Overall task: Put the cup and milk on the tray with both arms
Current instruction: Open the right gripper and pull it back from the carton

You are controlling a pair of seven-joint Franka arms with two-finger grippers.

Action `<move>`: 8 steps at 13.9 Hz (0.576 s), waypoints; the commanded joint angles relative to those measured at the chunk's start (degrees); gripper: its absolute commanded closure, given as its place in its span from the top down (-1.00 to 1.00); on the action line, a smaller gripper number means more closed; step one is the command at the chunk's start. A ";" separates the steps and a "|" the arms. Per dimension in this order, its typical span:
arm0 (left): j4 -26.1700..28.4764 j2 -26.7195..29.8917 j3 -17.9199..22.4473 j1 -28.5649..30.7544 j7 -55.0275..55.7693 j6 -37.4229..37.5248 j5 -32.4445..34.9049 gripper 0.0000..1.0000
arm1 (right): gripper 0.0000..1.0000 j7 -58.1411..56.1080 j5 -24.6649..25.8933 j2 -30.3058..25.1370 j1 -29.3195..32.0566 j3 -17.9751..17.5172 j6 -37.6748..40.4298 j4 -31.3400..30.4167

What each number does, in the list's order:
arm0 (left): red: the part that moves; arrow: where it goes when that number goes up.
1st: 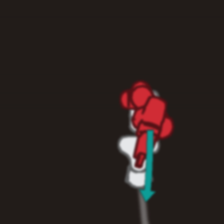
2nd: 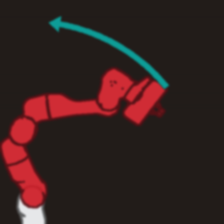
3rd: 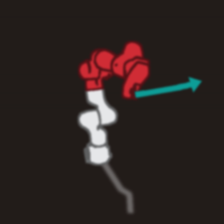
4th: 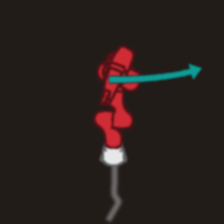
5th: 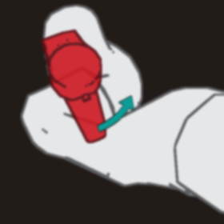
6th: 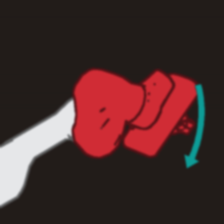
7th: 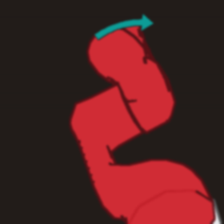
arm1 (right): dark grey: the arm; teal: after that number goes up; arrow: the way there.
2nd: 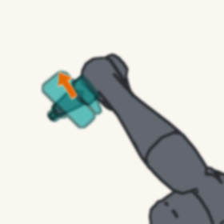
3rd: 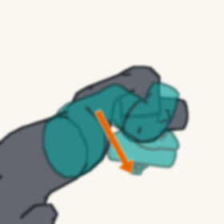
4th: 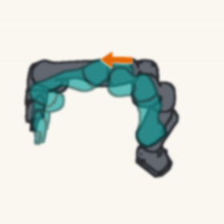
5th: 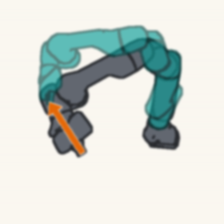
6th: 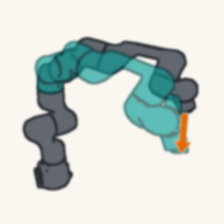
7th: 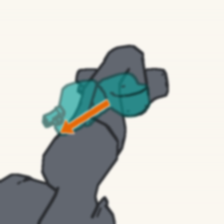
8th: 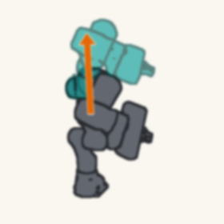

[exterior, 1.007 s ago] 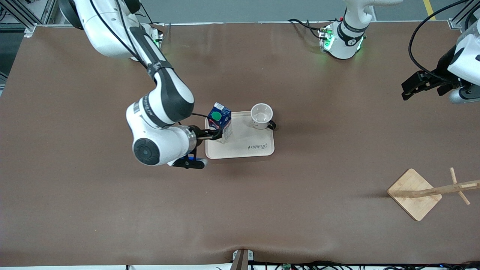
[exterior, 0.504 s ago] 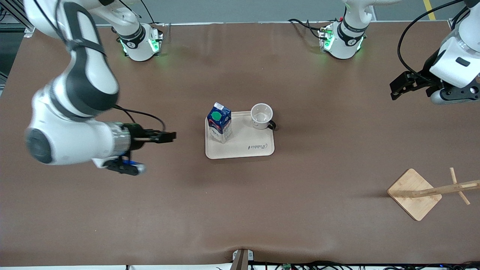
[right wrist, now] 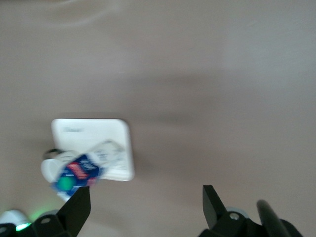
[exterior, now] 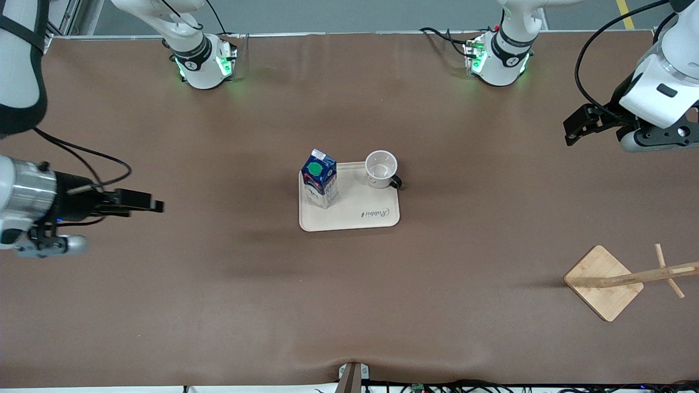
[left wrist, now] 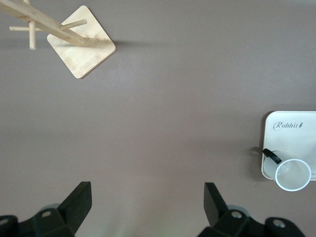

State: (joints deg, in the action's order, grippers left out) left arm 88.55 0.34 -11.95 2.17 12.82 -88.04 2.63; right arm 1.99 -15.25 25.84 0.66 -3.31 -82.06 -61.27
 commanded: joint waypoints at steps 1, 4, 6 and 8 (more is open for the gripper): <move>-0.40 0.54 -0.62 1.00 -0.52 -0.29 -0.34 1.00 | 1.00 -1.28 9.32 -5.26 1.62 -1.17 2.59 -0.69; -3.11 -1.29 -0.44 1.00 -0.51 0.06 0.10 1.00 | 1.00 -1.37 17.01 -11.24 1.88 -1.00 5.85 -3.84; -2.95 -1.40 -0.35 0.99 -0.60 2.08 0.10 1.00 | 1.00 -1.46 16.66 -15.28 4.43 -0.91 6.55 -7.27; -2.86 -1.40 -0.35 1.00 -0.69 2.18 0.01 1.00 | 1.00 -1.46 16.66 -18.01 3.91 -0.91 10.85 -8.07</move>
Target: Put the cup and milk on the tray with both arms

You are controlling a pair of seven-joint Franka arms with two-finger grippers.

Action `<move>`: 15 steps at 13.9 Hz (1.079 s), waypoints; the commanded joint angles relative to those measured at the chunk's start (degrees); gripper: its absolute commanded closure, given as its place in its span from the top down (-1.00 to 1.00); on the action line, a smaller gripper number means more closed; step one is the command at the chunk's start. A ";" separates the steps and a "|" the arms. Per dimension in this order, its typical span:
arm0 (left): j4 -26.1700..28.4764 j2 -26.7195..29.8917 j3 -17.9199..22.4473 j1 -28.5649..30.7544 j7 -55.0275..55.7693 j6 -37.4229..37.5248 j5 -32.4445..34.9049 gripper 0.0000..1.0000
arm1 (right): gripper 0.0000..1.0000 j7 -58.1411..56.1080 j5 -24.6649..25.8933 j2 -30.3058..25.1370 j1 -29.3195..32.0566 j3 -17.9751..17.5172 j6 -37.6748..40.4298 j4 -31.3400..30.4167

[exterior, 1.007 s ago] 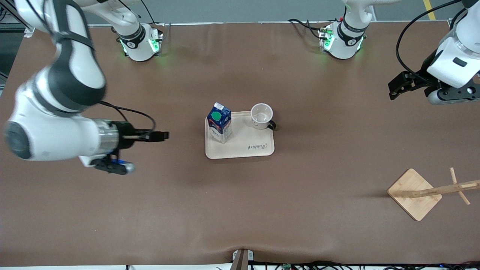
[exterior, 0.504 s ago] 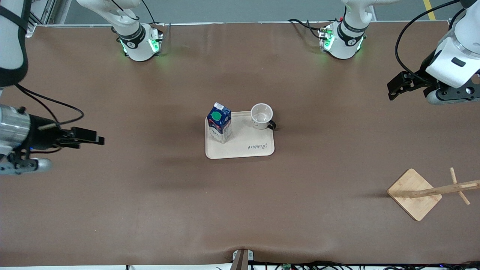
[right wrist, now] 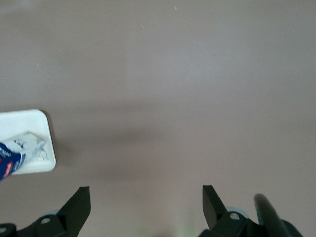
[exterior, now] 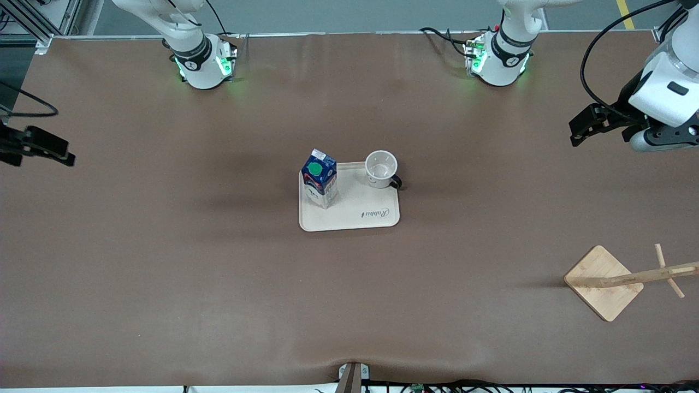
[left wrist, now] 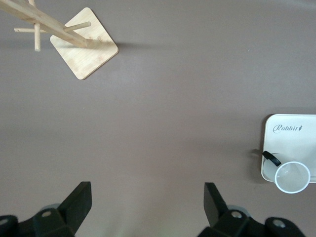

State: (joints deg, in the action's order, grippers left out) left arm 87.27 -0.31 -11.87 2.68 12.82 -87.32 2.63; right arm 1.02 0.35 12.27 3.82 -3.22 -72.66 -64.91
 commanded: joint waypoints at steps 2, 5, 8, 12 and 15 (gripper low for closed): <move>-1.58 -0.83 -0.53 0.39 -0.69 1.54 0.01 1.00 | 1.00 -0.49 0.97 -7.60 0.75 -0.92 2.17 -9.06; -1.58 -0.83 -0.88 0.22 -0.86 1.54 0.01 1.00 | 1.00 -0.49 0.79 -17.87 0.40 1.01 -8.52 -26.53; -1.49 -0.92 -1.05 -0.22 -0.86 1.71 0.01 1.00 | 1.00 -0.41 -0.17 -19.30 -4.15 6.97 -9.35 -29.48; -1.66 -2.06 -1.05 -0.57 -0.78 1.45 0.01 1.00 | 1.00 -0.49 -0.26 -19.04 -5.13 8.76 -9.16 -28.00; -1.58 -1.63 -1.23 -0.40 -0.69 1.62 0.01 1.00 | 1.00 -0.49 0.27 -16.76 -6.45 8.58 -8.81 -22.29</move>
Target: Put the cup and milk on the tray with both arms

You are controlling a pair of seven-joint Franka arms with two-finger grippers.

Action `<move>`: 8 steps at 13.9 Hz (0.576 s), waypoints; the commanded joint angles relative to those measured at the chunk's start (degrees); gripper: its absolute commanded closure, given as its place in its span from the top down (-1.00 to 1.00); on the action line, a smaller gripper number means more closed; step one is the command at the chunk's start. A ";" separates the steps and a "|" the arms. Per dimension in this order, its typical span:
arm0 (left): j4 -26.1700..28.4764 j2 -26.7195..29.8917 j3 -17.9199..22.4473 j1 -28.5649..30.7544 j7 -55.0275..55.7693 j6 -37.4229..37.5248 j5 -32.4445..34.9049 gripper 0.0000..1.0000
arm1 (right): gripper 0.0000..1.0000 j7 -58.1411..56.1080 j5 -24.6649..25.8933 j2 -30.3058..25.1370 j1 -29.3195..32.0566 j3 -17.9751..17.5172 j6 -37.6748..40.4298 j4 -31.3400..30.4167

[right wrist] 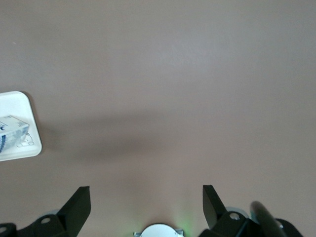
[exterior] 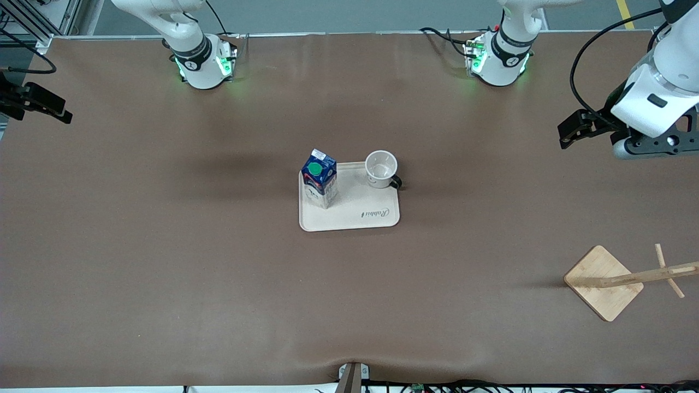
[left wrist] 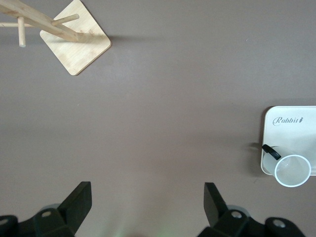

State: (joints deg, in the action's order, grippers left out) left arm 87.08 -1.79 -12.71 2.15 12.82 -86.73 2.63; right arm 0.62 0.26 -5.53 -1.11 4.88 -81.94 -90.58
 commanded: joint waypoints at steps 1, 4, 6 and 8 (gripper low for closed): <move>-1.48 -0.23 -0.47 0.31 -0.69 1.04 0.01 1.00 | 1.00 -0.01 -0.08 1.30 -1.44 0.48 0.47 4.17; -1.57 -0.67 -0.39 0.31 -0.69 0.33 0.10 1.00 | 1.00 0.00 -0.09 1.31 -1.44 0.48 0.29 4.44; -1.57 -1.55 -0.47 0.58 -0.86 -2.73 0.10 1.00 | 1.00 -0.96 -0.44 1.31 -0.92 0.48 0.73 4.27; -1.65 -1.64 -0.39 0.22 -0.86 -3.80 0.18 1.00 | 1.00 -6.04 -0.70 1.22 -0.91 0.57 0.91 3.92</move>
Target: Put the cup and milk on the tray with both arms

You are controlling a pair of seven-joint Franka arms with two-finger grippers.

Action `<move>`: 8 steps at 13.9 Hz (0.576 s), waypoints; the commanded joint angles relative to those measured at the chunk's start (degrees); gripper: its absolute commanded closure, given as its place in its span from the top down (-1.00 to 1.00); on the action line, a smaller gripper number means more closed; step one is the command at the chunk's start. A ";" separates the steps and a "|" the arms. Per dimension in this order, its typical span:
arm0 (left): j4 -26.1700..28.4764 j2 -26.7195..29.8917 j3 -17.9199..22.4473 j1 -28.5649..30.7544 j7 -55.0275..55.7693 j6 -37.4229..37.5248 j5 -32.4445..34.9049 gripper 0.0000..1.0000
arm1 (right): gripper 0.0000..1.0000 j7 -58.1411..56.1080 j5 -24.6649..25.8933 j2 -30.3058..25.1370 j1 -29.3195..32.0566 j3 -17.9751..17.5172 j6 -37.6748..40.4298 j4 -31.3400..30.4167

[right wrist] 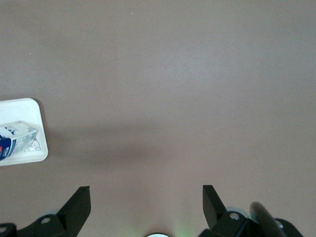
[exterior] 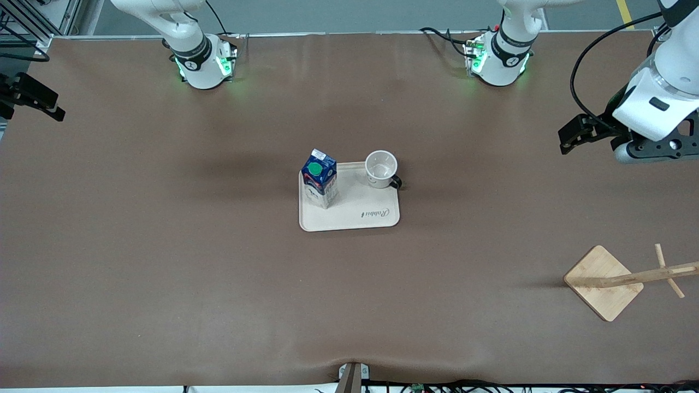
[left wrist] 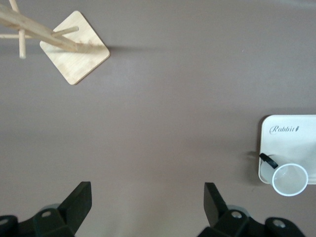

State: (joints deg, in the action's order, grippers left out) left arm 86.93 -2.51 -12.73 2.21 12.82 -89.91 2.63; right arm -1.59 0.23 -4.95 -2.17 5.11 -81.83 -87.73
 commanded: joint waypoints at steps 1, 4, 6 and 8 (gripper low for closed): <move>-1.50 -0.92 -0.37 0.16 -0.86 -0.71 0.18 1.00 | 1.00 -4.20 -0.67 0.65 0.15 0.43 0.88 1.07; -1.94 -1.88 -0.46 0.17 -0.86 -0.79 0.01 1.00 | 1.00 -4.12 -0.67 0.65 0.33 0.52 1.32 1.07; -1.68 -1.53 -0.54 0.43 -0.95 -0.71 -0.08 1.00 | 1.00 -4.12 -0.67 0.65 0.33 0.52 1.32 1.07; 0.86 0.57 -0.54 0.78 -0.69 -1.14 -0.08 1.00 | 1.00 -4.12 -0.67 0.73 0.42 0.52 1.32 1.07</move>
State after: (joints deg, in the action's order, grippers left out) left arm 86.49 -3.62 -12.78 2.21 12.82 -90.90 2.63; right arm -4.81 0.22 -4.70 -2.15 5.51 -81.38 -87.73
